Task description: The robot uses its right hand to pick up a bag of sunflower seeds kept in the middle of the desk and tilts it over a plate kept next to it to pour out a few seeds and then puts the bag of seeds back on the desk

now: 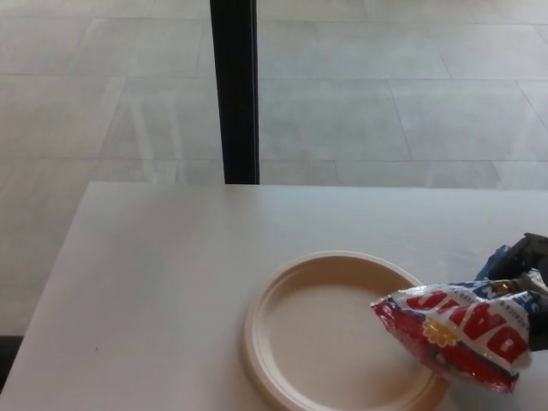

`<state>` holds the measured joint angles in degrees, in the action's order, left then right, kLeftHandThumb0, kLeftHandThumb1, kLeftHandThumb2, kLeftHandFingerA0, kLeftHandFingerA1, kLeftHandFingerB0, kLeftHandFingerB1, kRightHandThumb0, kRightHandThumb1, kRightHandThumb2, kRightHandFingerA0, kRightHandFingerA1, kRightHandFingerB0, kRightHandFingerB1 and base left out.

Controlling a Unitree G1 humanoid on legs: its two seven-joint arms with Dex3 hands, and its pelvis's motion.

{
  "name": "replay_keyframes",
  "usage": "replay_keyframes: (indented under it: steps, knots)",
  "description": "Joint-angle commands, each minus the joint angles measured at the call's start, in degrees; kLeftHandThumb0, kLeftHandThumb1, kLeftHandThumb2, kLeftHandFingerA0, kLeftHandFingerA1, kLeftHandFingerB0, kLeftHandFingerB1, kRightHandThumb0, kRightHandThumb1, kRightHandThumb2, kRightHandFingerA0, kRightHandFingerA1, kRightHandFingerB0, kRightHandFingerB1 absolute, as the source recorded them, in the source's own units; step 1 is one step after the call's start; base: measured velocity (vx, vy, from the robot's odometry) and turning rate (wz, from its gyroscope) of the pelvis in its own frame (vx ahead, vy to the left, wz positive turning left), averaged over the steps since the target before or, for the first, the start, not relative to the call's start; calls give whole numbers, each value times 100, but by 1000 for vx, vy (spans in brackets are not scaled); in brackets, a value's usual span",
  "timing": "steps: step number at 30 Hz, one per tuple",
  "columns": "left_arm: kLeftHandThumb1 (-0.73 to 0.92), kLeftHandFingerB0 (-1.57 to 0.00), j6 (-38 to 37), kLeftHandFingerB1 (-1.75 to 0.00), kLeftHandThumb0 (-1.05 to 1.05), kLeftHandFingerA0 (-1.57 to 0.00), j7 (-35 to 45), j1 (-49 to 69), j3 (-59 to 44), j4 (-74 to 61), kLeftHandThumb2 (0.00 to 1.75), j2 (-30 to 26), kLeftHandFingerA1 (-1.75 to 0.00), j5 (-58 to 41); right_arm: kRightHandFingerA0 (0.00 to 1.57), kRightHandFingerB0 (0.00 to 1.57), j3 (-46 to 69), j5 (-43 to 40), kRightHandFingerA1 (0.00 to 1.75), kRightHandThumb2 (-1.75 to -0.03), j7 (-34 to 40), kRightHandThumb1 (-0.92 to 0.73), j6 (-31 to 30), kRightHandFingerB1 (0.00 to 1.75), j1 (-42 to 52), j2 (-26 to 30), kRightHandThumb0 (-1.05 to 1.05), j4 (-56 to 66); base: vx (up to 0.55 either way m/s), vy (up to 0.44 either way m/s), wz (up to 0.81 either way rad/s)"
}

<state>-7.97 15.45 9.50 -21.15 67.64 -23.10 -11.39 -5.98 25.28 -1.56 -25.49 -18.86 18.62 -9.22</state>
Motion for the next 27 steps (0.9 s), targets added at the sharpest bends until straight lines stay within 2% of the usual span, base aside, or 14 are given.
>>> replay_keyframes:
  steps: [1, 9, 10, 11, 13, 14, 15, 16, 18, 19, 20, 25, 26, 27]
  knots:
    - [65, -11, -96, -57, -33, -18, 22, 31, 16, 4, 121, -121, -63, 46, 92, 74, 30, -8, 175, -114, -70, -52, -578, 158, -222, -120, -32, -6, 0, 0, 0]
    - [61, -11, -137, -57, -34, -17, 9, 107, 67, -104, 120, -133, -63, 102, 94, 77, -121, 163, 175, -103, 84, -60, -697, 150, -527, -166, -31, -158, 0, 0, 0]
    - [71, -17, -63, -60, -64, -22, 72, 88, -14, -123, 101, -122, -70, -5, 92, 76, -150, 213, 175, -102, 123, -61, -736, 148, -572, -171, -32, -157, 0, 0, 0]
    - [73, -15, -60, -58, -66, -20, 53, 78, 11, -109, 102, -131, -68, 26, 91, 77, -222, 276, 175, -104, 80, -59, -775, 124, -646, -139, -27, -116, 0, 0, 0]
    - [73, -15, -92, -58, -66, -20, 72, 92, 61, -126, 102, -149, -68, 78, 91, 77, -276, 316, 175, -104, 51, -59, -848, 124, -698, -126, -27, -79, 0, 0, 0]
    - [60, -10, -119, -57, -35, -17, 27, 96, 71, -119, 119, -144, -62, 94, 92, 78, -335, 357, 175, -103, 21, -60, -873, 123, -732, -102, -28, -57, 0, 0, 0]
    - [80, -16, -135, -56, -66, -19, 75, 125, 70, -159, 80, -149, -70, 83, 90, 82, -364, 377, 175, -103, 32, -58, -845, 120, -752, -93, -31, -71, 0, 0, 0]
    - [61, -10, -85, -57, -35, -15, 120, 104, 51, -134, 119, -158, -62, 50, 91, 85, -424, 431, 175, -106, 31, -57, -874, 119, -787, -81, -31, -50, 0, 0, 0]
    - [60, -10, -107, -56, -35, -17, 62, 56, 61, -38, 118, -165, -62, 81, 96, 96, -515, 537, 172, -110, 69, -51, -904, 109, -874, -54, -31, -59, 0, 0, 0]
    - [59, -11, -123, -57, -35, -18, 45, 63, 57, -30, 118, -164, -63, 81, 98, 96, -540, 569, 172, -103, 105, -55, -874, 113, -923, -32, -32, -108, 0, 0, 0]
    - [59, -10, -123, -56, -35, -17, 26, 50, 64, -7, 118, -166, -62, 90, 96, 78, -600, 658, 175, -97, 159, -60, -823, 153, -1005, 15, -31, -185, 0, 0, 0]
    - [62, -10, -65, -56, -35, -17, 36, -8, 60, 78, 119, -223, -62, 75, 94, 67, -871, 942, 175, -87, 248, -64, -717, 162, -1327, 189, -32, -430, 0, 0, 0]
    - [60, -10, -98, -56, -35, -17, 73, 2, 40, 83, 118, -215, -62, 49, 95, 75, -943, 1011, 175, -88, 183, -66, -798, 158, -1455, 213, -34, -465, 0, 0, 0]
    - [60, -10, -128, -56, -35, -17, 62, 5, 75, 79, 118, -222, -62, 92, 95, 76, -958, 1031, 175, -87, 244, -65, -781, 159, -1505, 201, -35, -485, 0, 0, 0]
